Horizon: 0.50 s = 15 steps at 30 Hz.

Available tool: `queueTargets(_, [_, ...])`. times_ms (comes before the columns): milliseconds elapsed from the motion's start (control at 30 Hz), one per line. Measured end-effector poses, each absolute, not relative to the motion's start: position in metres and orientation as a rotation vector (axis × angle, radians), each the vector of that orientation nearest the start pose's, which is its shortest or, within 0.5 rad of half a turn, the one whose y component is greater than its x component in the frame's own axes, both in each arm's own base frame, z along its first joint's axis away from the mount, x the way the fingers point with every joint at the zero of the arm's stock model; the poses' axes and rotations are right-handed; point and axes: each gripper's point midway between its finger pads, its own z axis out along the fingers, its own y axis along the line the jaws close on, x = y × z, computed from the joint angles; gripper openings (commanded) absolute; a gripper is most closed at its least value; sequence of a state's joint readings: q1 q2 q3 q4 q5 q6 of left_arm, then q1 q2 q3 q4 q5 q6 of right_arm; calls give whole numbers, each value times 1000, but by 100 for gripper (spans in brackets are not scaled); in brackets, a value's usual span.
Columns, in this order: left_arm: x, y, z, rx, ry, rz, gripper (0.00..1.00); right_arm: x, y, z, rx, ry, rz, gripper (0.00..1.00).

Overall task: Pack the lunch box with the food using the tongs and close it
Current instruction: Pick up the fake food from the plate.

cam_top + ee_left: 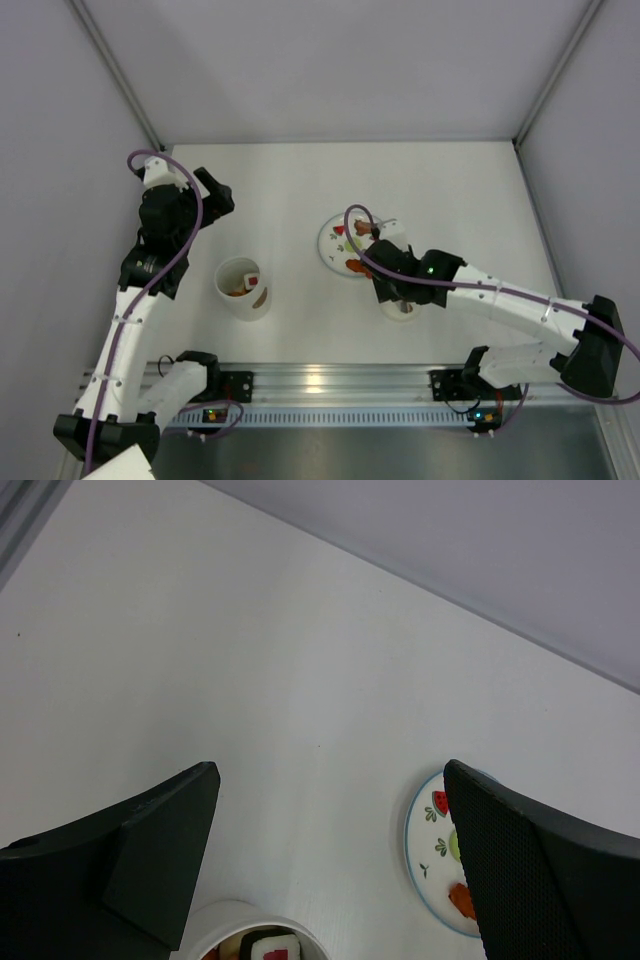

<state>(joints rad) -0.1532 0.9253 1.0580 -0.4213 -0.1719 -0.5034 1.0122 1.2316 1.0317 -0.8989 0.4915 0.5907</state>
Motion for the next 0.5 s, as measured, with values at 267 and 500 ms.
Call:
queueTargets(267, [323, -40, 310, -442, 1812, -296, 99, 183, 188, 135, -365, 2480, 20, 43])
queueTargets(500, [323, -40, 310, -442, 1812, -296, 99, 179, 191, 132, -374, 2489, 33, 39])
